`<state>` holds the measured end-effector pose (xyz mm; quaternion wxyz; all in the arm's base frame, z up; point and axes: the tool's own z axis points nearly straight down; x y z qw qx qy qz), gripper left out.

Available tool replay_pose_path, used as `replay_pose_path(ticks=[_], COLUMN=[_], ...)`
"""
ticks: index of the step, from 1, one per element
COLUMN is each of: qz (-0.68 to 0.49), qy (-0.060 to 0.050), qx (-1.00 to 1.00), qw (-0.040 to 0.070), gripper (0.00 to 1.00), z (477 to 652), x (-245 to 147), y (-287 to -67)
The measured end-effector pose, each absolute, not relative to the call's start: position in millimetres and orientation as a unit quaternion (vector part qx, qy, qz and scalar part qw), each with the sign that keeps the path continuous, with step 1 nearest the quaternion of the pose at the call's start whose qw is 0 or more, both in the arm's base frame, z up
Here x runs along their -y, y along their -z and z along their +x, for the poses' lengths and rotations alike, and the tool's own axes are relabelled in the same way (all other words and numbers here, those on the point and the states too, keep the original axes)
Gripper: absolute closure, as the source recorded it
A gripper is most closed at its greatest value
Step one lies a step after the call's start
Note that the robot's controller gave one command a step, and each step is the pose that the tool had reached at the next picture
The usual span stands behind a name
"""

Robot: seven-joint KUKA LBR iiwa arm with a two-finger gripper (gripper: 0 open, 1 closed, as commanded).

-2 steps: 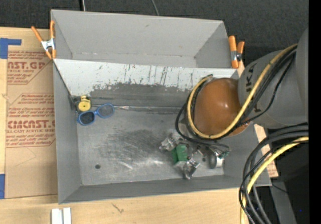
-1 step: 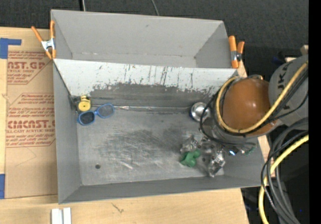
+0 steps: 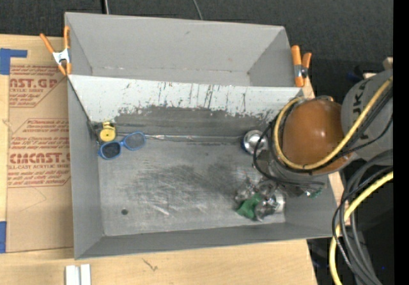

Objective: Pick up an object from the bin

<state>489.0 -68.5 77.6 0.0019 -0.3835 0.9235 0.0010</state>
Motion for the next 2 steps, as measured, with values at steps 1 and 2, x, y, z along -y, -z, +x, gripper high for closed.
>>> replay_pose_path(ticks=[1,2], qz=[-0.355,-0.447], qy=[0.002,0.000], qx=[-0.935,-0.894], qw=[0.004,0.001], gripper=[1.00,1.00], z=[502.0,483.9], x=[83,102], y=[-200,-229])
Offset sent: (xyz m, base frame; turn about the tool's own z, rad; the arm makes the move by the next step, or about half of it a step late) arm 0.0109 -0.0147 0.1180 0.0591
